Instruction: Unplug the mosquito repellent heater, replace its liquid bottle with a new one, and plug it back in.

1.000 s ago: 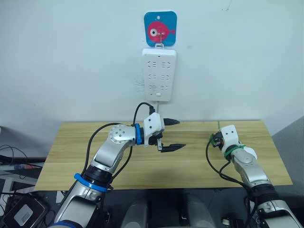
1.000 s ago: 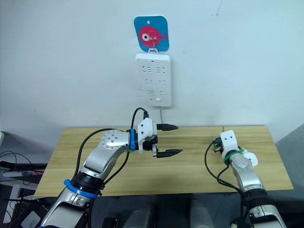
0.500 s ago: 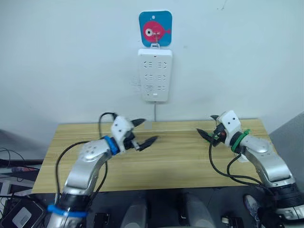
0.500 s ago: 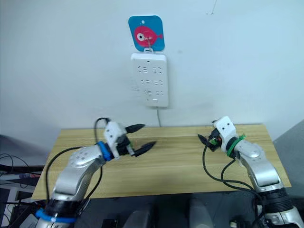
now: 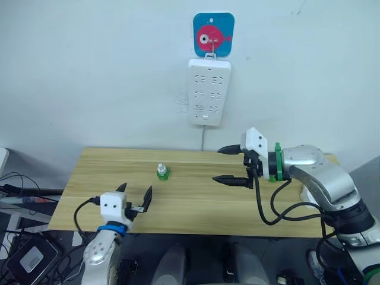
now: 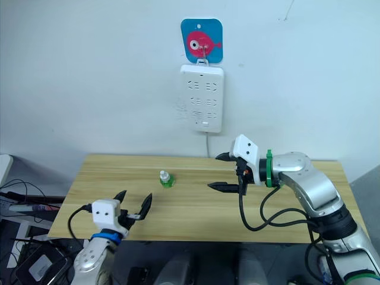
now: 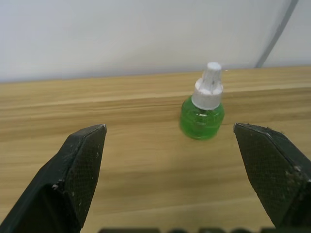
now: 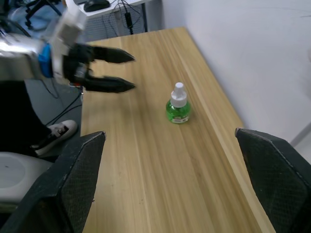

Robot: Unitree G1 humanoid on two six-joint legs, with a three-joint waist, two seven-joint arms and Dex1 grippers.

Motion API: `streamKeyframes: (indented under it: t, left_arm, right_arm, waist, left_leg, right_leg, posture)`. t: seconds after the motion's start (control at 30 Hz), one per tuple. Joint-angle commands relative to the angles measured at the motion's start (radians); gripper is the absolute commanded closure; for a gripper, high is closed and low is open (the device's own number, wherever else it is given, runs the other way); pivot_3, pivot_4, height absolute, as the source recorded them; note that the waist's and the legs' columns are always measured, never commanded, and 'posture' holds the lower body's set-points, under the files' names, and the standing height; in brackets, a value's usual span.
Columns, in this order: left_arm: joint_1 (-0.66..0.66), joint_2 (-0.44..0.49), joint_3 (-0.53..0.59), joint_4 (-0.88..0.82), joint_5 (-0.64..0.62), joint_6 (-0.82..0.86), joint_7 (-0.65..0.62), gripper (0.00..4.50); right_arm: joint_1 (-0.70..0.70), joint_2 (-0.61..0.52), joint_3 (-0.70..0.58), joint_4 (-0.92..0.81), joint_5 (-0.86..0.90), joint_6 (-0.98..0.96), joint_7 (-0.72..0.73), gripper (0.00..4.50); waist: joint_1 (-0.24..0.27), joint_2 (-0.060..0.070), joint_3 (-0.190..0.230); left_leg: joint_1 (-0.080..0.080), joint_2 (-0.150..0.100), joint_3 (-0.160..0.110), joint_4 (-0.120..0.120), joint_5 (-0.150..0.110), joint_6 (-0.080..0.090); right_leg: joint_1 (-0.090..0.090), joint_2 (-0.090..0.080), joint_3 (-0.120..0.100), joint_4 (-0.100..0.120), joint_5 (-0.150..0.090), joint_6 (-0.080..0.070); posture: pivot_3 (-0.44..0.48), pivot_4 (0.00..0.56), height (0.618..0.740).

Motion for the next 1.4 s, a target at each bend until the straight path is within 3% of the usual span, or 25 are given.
streamKeyframes:
  t: [0.03,0.3,0.8,0.83,0.93,1.07,1.33,1.4]
  left_arm:
    - [-0.080,-0.015,-0.033,0.164,0.016,-0.104,-0.015,0.00]
    - [-0.301,-0.006,-0.026,0.535,0.061,-0.293,0.059,0.00]
    - [-0.501,-0.008,-0.030,0.875,0.080,-0.424,0.084,0.00]
    - [-0.508,-0.008,-0.031,0.883,0.081,-0.427,0.084,0.19]
    - [-0.517,-0.012,-0.029,0.894,0.077,-0.432,0.079,0.89]
    - [-0.506,-0.015,-0.035,0.882,0.076,-0.433,0.064,2.22]
    - [-0.456,0.031,-0.110,0.700,0.120,-0.360,-0.013,2.24]
    - [-0.445,0.078,-0.214,0.455,0.095,-0.217,-0.194,2.24]
  right_arm:
    - [-0.041,0.007,0.001,-0.028,0.019,0.042,0.014,0.04]
    - [-0.102,-0.004,-0.002,-0.055,0.040,0.107,0.057,0.04]
    - [-0.132,0.014,-0.049,-0.119,0.100,0.198,0.003,0.04]
    - [-0.134,0.014,-0.053,-0.122,0.103,0.205,-0.002,0.01]
    - [-0.134,0.013,-0.057,-0.128,0.107,0.222,-0.015,0.00]
    - [-0.131,0.021,-0.064,-0.137,0.113,0.236,-0.039,0.00]
    - [-0.021,-0.004,-0.075,-0.164,0.077,0.157,-0.067,0.00]
    - [0.075,-0.031,-0.094,-0.159,0.056,0.080,-0.051,0.00]
  waist:
    - [-0.001,-0.001,0.001]
    - [-0.005,-0.003,0.013]
    - [-0.014,-0.004,0.018]
    - [-0.015,-0.004,0.018]
    - [-0.022,-0.004,0.018]
    - [-0.029,-0.004,0.018]
    - [-0.024,-0.004,0.019]
    - [-0.021,-0.005,0.019]
  left_leg:
    - [0.000,0.000,0.000,0.000,0.000,0.000]
    - [0.000,0.000,0.000,0.000,0.000,0.000]
    - [-0.001,0.000,0.000,0.000,0.000,-0.001]
    - [-0.002,0.000,0.000,0.000,0.000,-0.001]
    - [-0.002,0.000,0.000,0.000,0.001,-0.003]
    - [-0.002,0.000,0.000,-0.001,0.001,-0.003]
    - [-0.003,0.000,-0.001,-0.001,0.001,-0.002]
    - [-0.003,-0.001,0.000,-0.001,0.001,-0.003]
  right_leg:
    - [0.000,0.000,0.000,0.000,0.000,0.000]
    - [-0.001,0.000,-0.001,0.000,0.000,0.000]
    - [-0.002,-0.002,-0.002,0.001,0.000,0.000]
    - [-0.003,-0.002,-0.002,0.000,0.000,0.000]
    - [-0.003,-0.002,-0.003,0.000,0.000,0.000]
    - [-0.003,-0.003,-0.003,0.000,0.000,0.000]
    - [-0.003,-0.003,-0.004,0.000,0.000,0.000]
    - [-0.003,-0.003,-0.004,0.000,0.000,0.000]
  posture:
    - [0.088,0.280,0.740]
    - [0.040,0.284,0.740]
    - [-0.006,0.274,0.740]
    - [-0.006,0.274,0.740]
    - [-0.012,0.268,0.740]
    - [-0.007,0.267,0.740]
    - [0.036,0.266,0.740]
    - [0.050,0.262,0.740]
